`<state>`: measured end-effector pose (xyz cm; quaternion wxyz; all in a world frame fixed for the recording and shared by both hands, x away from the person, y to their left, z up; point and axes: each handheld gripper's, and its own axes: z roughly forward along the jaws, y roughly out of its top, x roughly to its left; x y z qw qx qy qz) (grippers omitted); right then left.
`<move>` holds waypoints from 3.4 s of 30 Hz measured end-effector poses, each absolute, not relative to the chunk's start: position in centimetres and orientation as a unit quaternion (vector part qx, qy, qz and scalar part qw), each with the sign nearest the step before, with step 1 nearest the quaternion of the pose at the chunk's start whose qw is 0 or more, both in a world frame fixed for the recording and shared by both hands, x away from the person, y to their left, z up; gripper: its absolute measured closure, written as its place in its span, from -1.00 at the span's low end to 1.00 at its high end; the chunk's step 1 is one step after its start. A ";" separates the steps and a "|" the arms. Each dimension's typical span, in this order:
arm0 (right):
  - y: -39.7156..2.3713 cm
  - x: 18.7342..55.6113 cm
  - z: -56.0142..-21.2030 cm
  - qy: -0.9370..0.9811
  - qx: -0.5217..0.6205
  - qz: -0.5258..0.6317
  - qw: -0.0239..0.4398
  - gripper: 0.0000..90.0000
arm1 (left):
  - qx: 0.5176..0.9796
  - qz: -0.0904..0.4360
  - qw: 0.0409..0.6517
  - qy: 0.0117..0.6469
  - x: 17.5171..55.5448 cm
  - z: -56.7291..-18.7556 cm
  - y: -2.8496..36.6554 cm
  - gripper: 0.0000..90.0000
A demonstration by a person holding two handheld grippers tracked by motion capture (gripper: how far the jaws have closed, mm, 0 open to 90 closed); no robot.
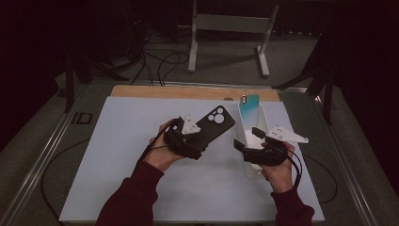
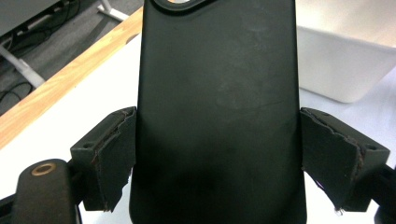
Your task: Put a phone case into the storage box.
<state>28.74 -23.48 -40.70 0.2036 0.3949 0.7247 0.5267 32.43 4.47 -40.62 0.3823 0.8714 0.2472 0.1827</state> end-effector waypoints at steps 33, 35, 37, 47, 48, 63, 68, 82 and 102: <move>-21.4 30.1 -40.1 0.714 0.393 0.575 0.068 0.60 | 0.866 0.172 0.436 0.175 30.8 -41.2 1.3 -0.68; -21.5 30.1 -40.1 0.713 0.391 0.580 0.059 0.73 | 0.867 0.171 0.434 0.174 30.8 -41.4 1.1 -0.68; -21.5 30.1 -40.1 0.712 0.388 0.583 0.052 0.81 | 0.867 0.173 0.433 0.175 30.8 -41.5 1.0 -0.68; -21.5 29.7 -39.7 0.718 0.381 0.579 0.068 0.91 | 0.860 0.170 0.443 0.186 31.1 -41.7 1.5 -0.55; -21.6 29.7 -39.7 0.718 0.380 0.579 0.070 0.91 | 0.860 0.166 0.446 0.187 31.2 -41.7 1.6 -0.59; -22.4 29.4 -39.1 0.724 0.337 0.600 0.043 0.92 | 0.856 0.071 0.478 0.185 32.2 -41.7 2.8 -0.67; -22.0 29.2 -39.0 0.737 0.309 0.600 0.029 0.92 | 0.858 0.049 0.483 0.165 32.0 -41.9 2.6 -0.61; -21.8 29.2 -38.9 0.752 0.275 0.599 0.021 0.92 | 0.857 0.024 0.497 0.137 31.9 -41.6 2.8 -0.10; -22.4 29.4 -38.5 0.750 0.281 0.596 0.046 0.22 | 0.849 0.042 0.512 0.126 31.0 -41.8 3.2 0.77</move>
